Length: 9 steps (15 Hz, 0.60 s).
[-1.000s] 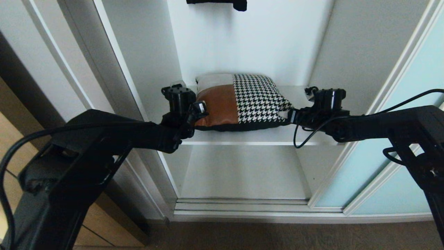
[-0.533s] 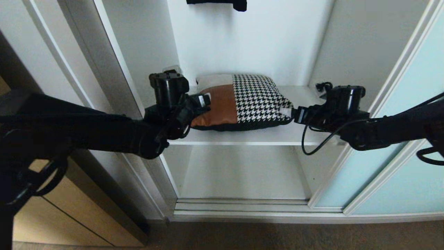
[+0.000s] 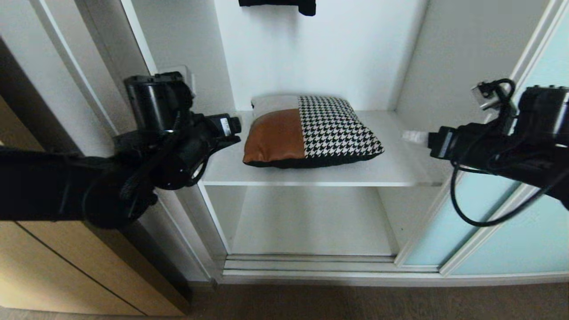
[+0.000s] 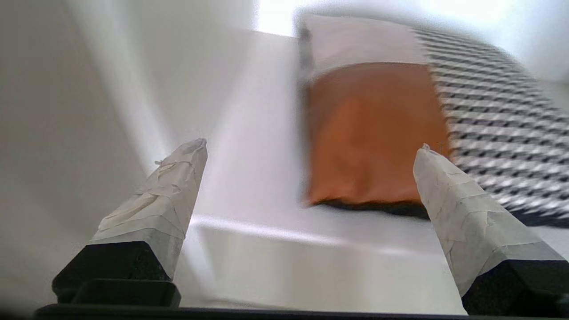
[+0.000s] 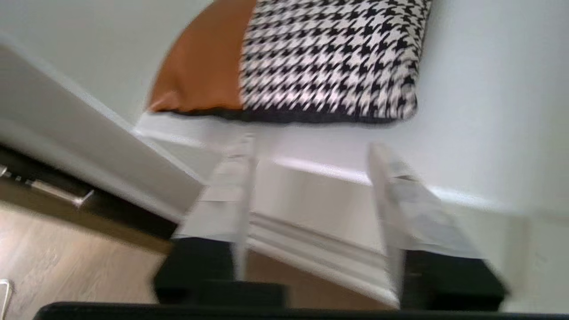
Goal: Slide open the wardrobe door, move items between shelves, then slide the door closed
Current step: Place the pillow on the higher shelf, then close the door
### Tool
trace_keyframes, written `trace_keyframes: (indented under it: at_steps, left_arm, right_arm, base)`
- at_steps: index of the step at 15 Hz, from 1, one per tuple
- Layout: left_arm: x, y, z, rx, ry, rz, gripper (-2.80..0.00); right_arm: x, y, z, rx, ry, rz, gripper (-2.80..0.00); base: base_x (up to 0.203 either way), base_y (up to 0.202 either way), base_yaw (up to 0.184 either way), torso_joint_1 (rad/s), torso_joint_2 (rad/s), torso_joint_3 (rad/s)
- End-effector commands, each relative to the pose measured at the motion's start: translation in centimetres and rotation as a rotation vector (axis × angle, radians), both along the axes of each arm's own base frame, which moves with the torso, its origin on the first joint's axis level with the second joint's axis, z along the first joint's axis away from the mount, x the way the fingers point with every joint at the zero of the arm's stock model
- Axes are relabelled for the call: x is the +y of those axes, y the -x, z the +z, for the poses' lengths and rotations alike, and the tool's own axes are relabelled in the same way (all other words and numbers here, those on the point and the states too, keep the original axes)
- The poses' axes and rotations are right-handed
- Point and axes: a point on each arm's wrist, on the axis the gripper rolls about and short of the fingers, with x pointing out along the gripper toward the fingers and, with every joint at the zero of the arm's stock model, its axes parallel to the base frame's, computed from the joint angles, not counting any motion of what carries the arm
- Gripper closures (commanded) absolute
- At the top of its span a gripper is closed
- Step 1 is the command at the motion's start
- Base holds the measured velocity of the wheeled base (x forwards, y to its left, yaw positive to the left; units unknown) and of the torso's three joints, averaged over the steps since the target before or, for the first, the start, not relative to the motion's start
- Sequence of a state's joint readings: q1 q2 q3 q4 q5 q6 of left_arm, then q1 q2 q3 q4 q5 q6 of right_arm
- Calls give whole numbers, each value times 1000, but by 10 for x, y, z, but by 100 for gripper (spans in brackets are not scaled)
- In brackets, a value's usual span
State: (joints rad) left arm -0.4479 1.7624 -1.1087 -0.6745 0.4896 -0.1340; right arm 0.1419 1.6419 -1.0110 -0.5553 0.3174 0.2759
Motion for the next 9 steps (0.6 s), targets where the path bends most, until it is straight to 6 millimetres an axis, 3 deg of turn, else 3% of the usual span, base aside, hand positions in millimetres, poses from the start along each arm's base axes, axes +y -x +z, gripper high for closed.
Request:
trace_keyframes:
  at_steps: [1, 5, 7, 9]
  left_arm:
    - [20, 40, 24, -59, 13, 33, -280]
    - [60, 100, 4, -3, -63, 194, -280]
    - [83, 133, -12, 24, -80, 301, -280]
    - [106, 159, -27, 39, -88, 408, -280]
  right_arm:
    - [-13, 64, 38, -116, -9, -13, 0]
    - [-34, 174, 42, -145, 65, -107, 0]
    - [-41, 223, 27, -132, 83, -158, 0]
    - [-44, 259, 7, -102, 91, -189, 0]
  base:
    - [0, 0, 0, 0, 0, 0]
    - [0, 0, 0, 0, 0, 0]
    - [0, 0, 0, 0, 0, 0]
    - [0, 0, 0, 0, 0, 0]
